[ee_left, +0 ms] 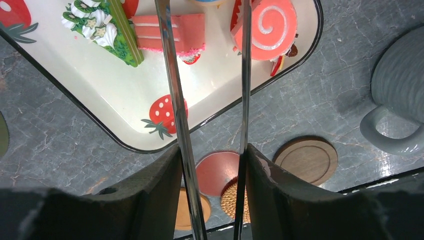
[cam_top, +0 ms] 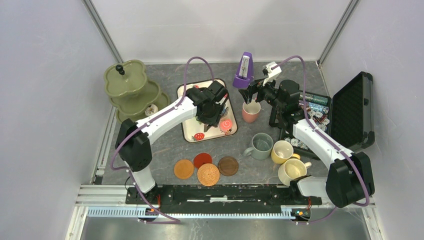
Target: Serve the afternoon tea
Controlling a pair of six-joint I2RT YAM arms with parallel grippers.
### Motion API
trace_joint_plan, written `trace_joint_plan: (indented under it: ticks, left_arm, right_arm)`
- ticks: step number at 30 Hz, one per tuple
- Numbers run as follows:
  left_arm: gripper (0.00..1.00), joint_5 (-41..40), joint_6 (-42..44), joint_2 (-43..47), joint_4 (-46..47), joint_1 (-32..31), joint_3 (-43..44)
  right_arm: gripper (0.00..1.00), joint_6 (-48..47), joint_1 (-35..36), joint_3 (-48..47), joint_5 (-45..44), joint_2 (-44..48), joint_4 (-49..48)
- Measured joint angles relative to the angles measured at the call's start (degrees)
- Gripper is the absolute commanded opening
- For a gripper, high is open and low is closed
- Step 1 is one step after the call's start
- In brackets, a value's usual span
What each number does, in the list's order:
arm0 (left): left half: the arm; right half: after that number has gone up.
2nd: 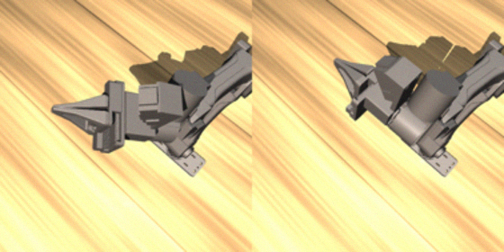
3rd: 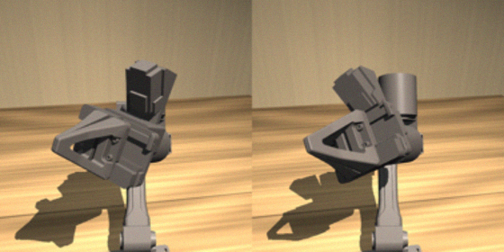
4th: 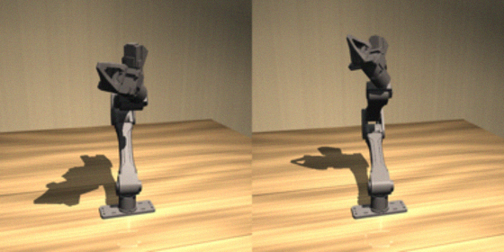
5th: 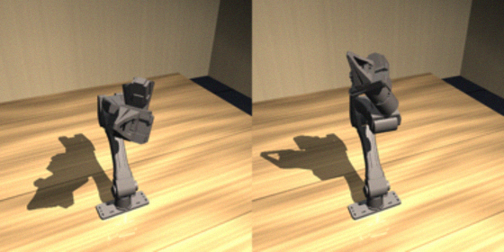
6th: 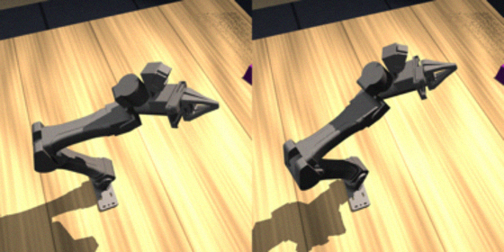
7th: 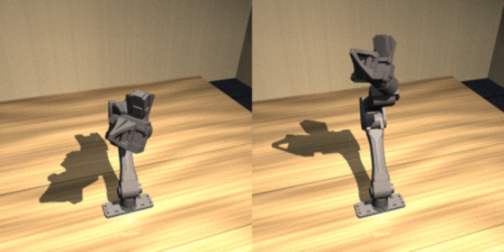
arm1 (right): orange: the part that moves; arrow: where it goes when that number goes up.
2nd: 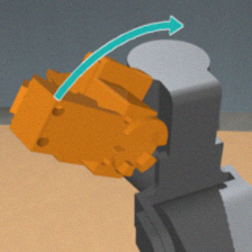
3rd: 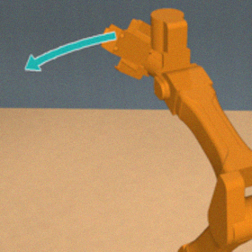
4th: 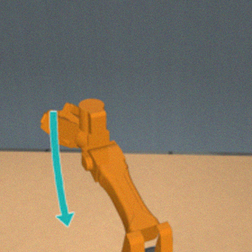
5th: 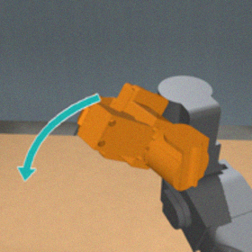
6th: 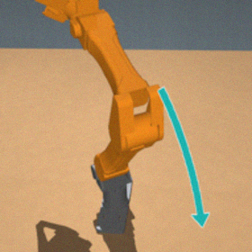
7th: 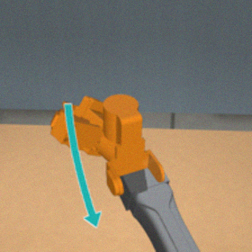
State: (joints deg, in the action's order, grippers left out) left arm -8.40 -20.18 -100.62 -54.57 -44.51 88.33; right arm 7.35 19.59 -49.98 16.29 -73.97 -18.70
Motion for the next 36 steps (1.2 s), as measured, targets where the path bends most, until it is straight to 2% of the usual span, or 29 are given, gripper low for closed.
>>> trace_joint_plan:
  ticks: [8,16,25,30,36]
  left_arm:
    - [0.42,-2.7,0.1,0.1,0.0,-0.6,0.0]
    - [0.41,-6.5,0.1,3.4,-0.1,-0.6,0.9]
    - [0.4,-12.2,0.1,11.3,-3.7,-0.6,2.1]
    - [0.39,-17.1,-1.1,17.4,-8.5,-0.6,-4.6]
    - [0.39,-21.9,-6.9,24.6,-13.9,-0.2,-15.0]
  right_arm:
    - [0.91,-0.1,-0.2,0.0,0.0,0.0,0.0]
    - [0.91,-0.1,-0.2,0.0,0.0,0.0,0.2]
    - [0.91,-0.2,-0.2,0.0,0.0,0.0,0.4]
    - [0.91,-0.2,-0.3,0.0,0.0,0.0,0.4]
    - [0.91,-0.1,-0.3,0.0,0.2,0.0,0.4]
